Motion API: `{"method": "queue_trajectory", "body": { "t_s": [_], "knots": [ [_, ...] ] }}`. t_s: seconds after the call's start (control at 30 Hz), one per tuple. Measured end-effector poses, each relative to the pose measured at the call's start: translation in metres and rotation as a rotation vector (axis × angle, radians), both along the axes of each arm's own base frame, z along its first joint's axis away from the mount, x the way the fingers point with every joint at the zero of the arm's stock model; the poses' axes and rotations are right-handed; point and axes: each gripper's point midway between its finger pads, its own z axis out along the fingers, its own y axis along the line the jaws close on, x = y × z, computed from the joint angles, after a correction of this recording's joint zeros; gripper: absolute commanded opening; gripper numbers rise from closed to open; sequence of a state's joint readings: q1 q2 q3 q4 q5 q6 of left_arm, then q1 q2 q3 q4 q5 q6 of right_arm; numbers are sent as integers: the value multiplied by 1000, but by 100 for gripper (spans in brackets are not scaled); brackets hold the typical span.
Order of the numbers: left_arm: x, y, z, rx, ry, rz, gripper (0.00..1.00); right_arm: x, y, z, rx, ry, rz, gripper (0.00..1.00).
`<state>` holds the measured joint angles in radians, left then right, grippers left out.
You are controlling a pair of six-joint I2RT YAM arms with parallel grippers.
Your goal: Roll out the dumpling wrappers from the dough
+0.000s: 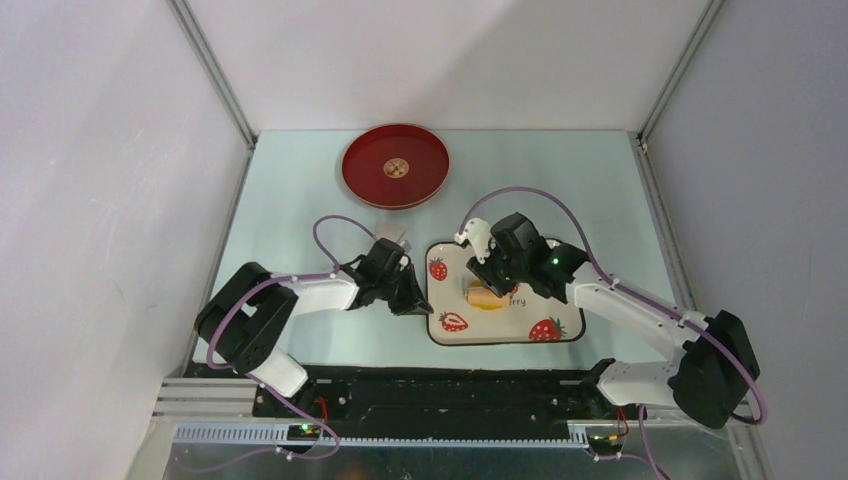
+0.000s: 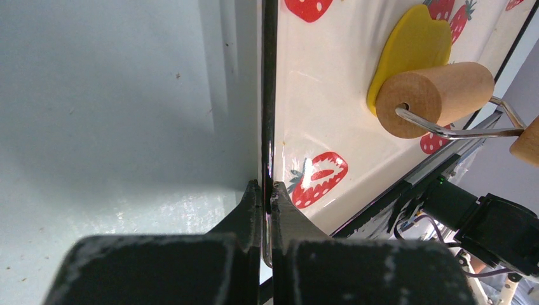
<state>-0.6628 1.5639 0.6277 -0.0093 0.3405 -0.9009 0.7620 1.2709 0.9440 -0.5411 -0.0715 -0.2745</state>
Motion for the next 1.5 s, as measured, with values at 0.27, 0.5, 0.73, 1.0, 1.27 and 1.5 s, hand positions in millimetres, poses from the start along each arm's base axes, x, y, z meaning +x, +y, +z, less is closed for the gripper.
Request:
{"method": "queue_trajectory", "body": {
  "t_s": [0.27, 0.5, 0.73, 1.0, 1.27, 1.5],
  "knots": [
    [0, 0, 0, 0, 0, 0, 0, -3, -1, -6, 75, -41, 25, 0],
    [0, 0, 0, 0, 0, 0, 0, -2, 2, -6, 113, -59, 42, 0],
    [0, 0, 0, 0, 0, 0, 0, -4, 4, -6, 115, -58, 64, 0],
    [0, 0, 0, 0, 0, 0, 0, -8, 7, -6, 96, -49, 110, 0],
    [0, 0, 0, 0, 0, 0, 0, -12, 14, -8, 69, -19, 182, 0],
    [0, 0, 0, 0, 0, 0, 0, -17, 14, -6, 82, 10, 204, 0]
  ]
}}
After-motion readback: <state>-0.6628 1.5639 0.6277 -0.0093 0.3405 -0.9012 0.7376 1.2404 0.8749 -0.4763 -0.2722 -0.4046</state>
